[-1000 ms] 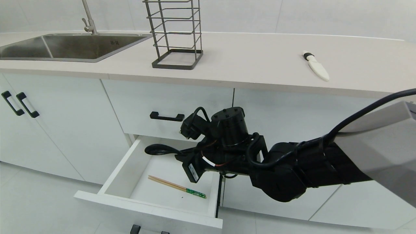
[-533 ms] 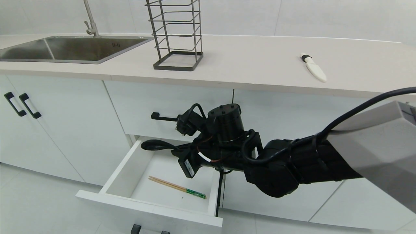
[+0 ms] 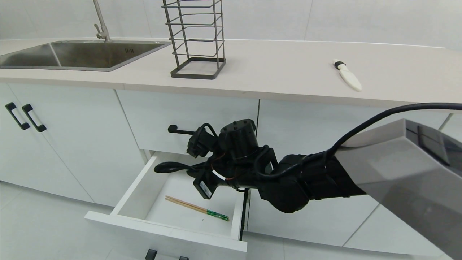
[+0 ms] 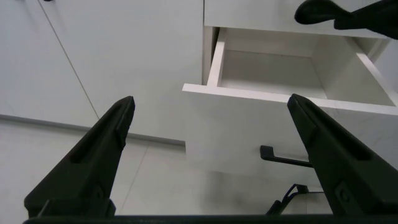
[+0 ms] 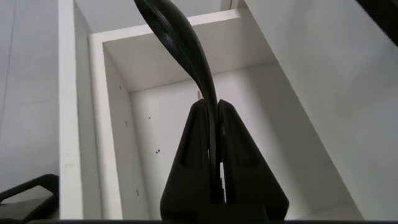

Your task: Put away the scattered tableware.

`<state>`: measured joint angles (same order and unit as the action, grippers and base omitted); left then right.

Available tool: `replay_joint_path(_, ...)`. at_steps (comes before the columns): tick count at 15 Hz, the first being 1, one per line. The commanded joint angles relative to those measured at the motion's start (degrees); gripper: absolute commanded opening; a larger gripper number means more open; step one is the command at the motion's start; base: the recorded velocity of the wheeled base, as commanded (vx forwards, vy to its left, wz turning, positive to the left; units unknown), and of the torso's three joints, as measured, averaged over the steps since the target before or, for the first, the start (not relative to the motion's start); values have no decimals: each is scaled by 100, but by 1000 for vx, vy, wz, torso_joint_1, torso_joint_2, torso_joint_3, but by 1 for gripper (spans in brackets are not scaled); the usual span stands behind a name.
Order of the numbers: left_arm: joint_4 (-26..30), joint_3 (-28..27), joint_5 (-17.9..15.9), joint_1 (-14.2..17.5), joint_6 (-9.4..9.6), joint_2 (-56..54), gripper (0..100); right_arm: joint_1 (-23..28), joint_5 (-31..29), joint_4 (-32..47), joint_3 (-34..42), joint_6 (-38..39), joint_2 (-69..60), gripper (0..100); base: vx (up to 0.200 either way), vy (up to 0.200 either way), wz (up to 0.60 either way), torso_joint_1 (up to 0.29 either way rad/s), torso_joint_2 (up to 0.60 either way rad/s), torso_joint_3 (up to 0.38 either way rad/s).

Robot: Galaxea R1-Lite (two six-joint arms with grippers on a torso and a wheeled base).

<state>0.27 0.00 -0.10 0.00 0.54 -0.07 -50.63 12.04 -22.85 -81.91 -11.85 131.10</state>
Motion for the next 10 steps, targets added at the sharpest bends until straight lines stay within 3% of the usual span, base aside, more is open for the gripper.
replay_joint_path(1, 0, 0, 1, 0, -1, 7, 100, 9, 0, 131, -211, -125, 311, 0, 0, 0, 0, 0, 0, 0)
replay_joint_path(10, 0, 0, 1, 0, -1, 7, 100, 97, 0, 430, -1178, -204, 1234, 0, 0, 0, 0, 0, 0, 0)
